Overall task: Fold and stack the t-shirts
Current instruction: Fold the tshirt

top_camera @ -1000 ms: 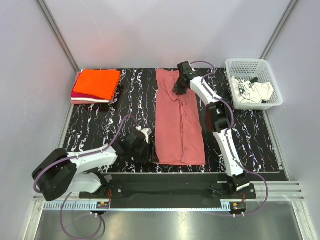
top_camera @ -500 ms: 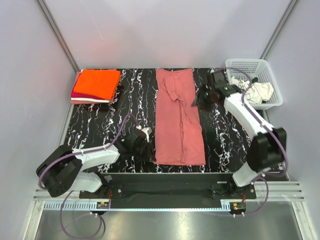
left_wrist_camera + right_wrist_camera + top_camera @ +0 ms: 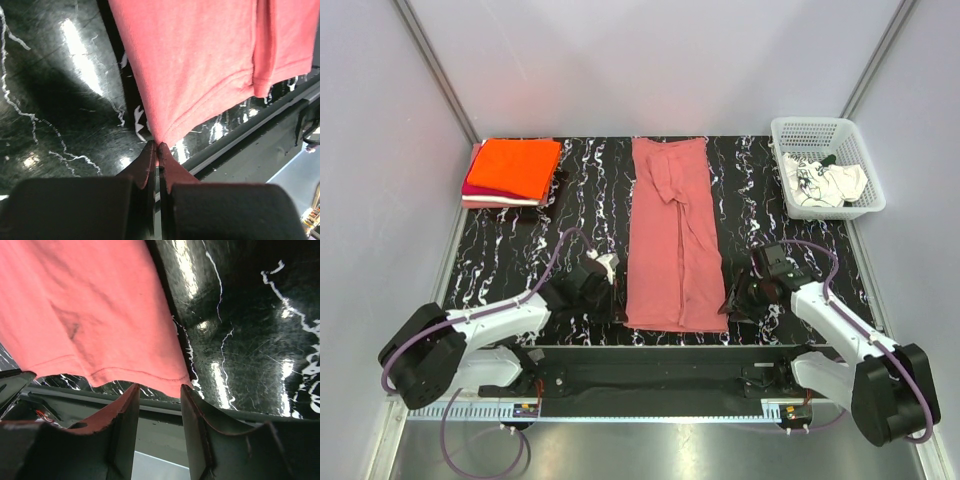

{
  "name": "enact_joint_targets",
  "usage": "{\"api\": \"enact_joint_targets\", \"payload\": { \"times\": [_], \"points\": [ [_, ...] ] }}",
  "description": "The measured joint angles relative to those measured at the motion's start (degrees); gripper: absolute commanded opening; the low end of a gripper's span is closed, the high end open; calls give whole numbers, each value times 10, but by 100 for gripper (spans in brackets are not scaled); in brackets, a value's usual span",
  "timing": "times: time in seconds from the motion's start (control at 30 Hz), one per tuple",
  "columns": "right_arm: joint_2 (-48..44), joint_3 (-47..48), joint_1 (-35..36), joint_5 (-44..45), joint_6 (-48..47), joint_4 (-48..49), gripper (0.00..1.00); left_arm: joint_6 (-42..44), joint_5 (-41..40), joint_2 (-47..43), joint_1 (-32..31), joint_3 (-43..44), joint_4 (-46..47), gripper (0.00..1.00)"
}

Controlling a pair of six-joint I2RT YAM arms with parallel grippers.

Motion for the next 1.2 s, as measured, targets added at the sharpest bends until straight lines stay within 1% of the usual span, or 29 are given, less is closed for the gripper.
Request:
{"api": "enact_joint_targets", "payload": {
  "times": [0.17, 0.4, 0.57, 0.73, 0.93, 1.2],
  "points": [
    [2, -31, 3, -8, 17, 25, 43, 0, -5, 0, 0, -8, -7, 0],
    [-4, -33, 10, -6, 33, 37, 40, -1, -7, -8, 1, -14, -14, 0],
    [-3, -35, 42, -2, 56, 42, 39, -1, -12, -34, 1, -14, -26, 0],
    [-5, -37, 75, 10, 82, 42, 41, -1, -18, -60, 1, -14, -42, 0],
    [7, -37, 117, 40, 119, 42, 43, 0, -27, -64, 1, -14, -64, 0],
    [7, -37, 154, 70, 156, 41, 41, 2, -37, -75, 1, -14, -82, 0]
  ]
}}
